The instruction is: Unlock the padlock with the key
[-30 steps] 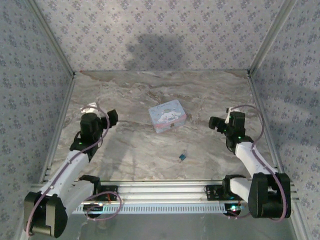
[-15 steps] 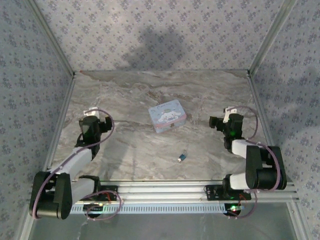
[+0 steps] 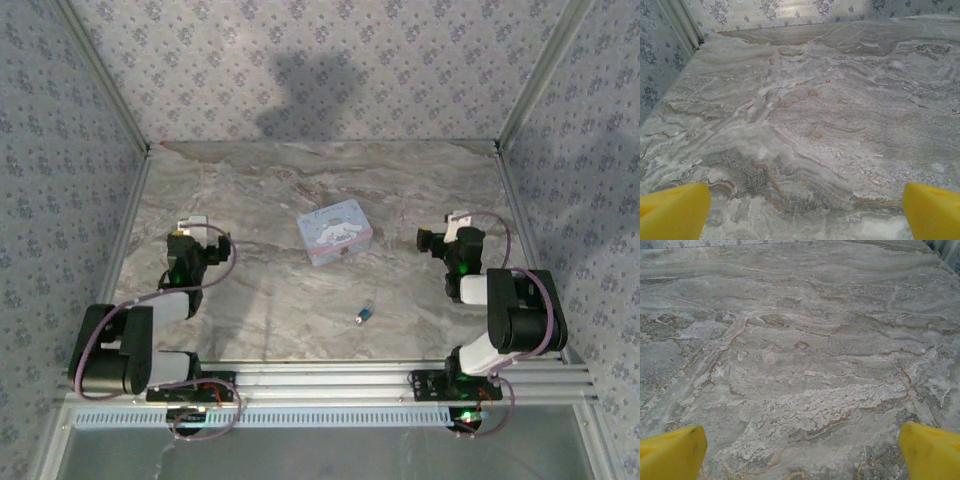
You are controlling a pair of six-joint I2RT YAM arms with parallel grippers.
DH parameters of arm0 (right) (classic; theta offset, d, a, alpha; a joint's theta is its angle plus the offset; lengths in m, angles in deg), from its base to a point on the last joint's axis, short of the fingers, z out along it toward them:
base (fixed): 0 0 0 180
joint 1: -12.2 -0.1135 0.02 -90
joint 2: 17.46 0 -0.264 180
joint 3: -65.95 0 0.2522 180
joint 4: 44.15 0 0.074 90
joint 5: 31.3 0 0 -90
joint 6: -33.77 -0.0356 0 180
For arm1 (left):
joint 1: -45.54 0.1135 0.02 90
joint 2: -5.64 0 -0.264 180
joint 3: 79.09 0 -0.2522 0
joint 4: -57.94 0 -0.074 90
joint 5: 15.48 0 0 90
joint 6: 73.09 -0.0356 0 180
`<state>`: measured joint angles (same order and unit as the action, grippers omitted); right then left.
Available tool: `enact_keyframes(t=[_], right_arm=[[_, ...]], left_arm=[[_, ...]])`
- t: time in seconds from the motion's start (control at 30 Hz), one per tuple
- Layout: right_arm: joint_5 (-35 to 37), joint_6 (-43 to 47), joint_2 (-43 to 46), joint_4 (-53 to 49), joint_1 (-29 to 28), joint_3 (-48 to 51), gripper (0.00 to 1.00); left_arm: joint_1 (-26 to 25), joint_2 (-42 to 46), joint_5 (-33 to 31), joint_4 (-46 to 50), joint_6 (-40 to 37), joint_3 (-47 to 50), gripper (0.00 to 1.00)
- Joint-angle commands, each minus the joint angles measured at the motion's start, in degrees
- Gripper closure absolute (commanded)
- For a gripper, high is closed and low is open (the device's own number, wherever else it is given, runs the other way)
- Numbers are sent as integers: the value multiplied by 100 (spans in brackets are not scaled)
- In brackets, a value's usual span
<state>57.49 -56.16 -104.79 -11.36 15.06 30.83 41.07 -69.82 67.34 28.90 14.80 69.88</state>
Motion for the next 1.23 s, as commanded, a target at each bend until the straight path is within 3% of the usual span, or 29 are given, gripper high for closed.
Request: enact_keyframes(t=[0.0, 0.23, 0.37, 0.53, 1.2], right_arm=[[152, 89, -12, 15, -30, -99, 0], [244, 131, -15, 13, -92, -97, 0], [247, 131, -14, 21, -94, -93, 0], [252, 132, -4, 20, -94, -88, 0], [253, 126, -7, 30, -109, -88, 0]], left_arm=[[60, -180, 241, -754, -106, 104, 2], [406, -501, 507, -1406, 168, 287, 2], [455, -1164, 550, -1695, 213, 102, 2], [682, -1234, 811, -308, 386, -666, 2], [675, -1234, 778, -334, 361, -662, 2]])
